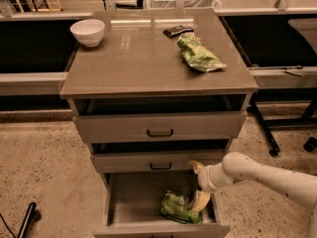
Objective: Pick green rice chip bag from bottom drawer and place on counter
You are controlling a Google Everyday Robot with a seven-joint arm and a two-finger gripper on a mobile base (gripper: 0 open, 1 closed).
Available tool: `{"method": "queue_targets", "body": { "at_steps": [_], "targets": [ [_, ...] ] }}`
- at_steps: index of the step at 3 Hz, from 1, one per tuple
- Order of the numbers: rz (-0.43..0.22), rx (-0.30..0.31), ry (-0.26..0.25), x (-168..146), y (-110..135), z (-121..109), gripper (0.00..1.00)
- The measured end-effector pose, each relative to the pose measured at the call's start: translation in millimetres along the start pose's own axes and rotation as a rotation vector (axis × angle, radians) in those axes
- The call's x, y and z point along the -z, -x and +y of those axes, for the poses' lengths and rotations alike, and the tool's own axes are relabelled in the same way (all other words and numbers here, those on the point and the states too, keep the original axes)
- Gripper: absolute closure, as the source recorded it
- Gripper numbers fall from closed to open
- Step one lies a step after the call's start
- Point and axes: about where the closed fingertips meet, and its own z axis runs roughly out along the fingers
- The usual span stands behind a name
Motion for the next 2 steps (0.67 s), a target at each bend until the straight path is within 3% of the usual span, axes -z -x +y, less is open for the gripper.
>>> {"method": "queue_targets", "body": {
  "at_steps": [1,2],
  "targets": [
    [0.008,-0.015,0.068,-21,-10,8,0.0],
    [0.031,-0.045,0.117,-63,-46,29,0.22]
  ]
}}
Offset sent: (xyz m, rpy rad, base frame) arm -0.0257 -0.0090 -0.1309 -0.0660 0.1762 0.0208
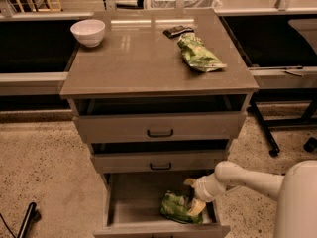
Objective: Pick green rice chip bag from bottom drawer and place on counter
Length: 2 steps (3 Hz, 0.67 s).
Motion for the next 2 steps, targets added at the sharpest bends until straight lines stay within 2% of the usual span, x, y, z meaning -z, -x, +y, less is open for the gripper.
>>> {"method": "queue_targets", "body": {
  "at_steps": [1,2],
  "targets": [
    [-0.031,0.006,-0.001,-34,-18,6,0.19],
    [-0.04,0.028,-0.017,-68,-28,0,0.19]
  ]
}}
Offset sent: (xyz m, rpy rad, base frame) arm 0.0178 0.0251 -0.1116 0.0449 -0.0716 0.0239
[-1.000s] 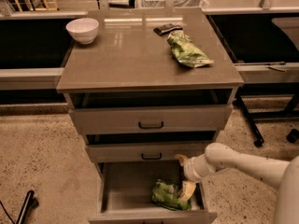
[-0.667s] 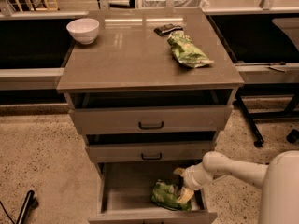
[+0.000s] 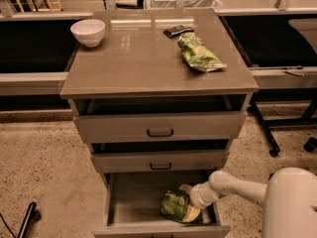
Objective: Pick green rice chip bag from bottom drawer and place on counter
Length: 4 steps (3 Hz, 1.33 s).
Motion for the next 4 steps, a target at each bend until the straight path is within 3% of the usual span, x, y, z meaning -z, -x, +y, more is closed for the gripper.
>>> {"method": "queue_targets", "body": {
  "at_steps": [2,3,4],
  "targets": [
    [0.005,0.031,0.007,-61,-26,-15,0.28],
    [0.022,0.031,0.017,-81,-40,-16,0.28],
    [0.034,0.025,0.03,-94,-50,-16,0.35]
  ]
}}
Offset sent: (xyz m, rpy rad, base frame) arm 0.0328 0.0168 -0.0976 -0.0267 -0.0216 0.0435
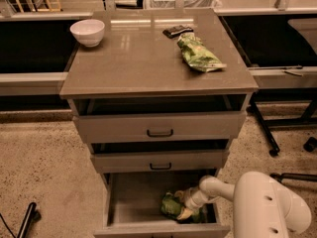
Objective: Pick green rice chip bag from bottom drawer and place on counter
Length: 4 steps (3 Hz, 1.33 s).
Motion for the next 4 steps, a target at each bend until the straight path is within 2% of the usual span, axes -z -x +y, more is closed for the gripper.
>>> {"method": "queue_targets", "body": {
  "at_steps": [1,2,3,4],
  "targets": [
    [-0.021,-0.012,0.017,-5,-3,1,0.52],
    [-0.075,-0.026,-0.013,11,5,-9,0.77],
    [-0.23,0.064,-0.111,80,45,-21,0.99],
    [-0.394,0.222,-0.19,160,100,-7,1.0]
  ]
}}
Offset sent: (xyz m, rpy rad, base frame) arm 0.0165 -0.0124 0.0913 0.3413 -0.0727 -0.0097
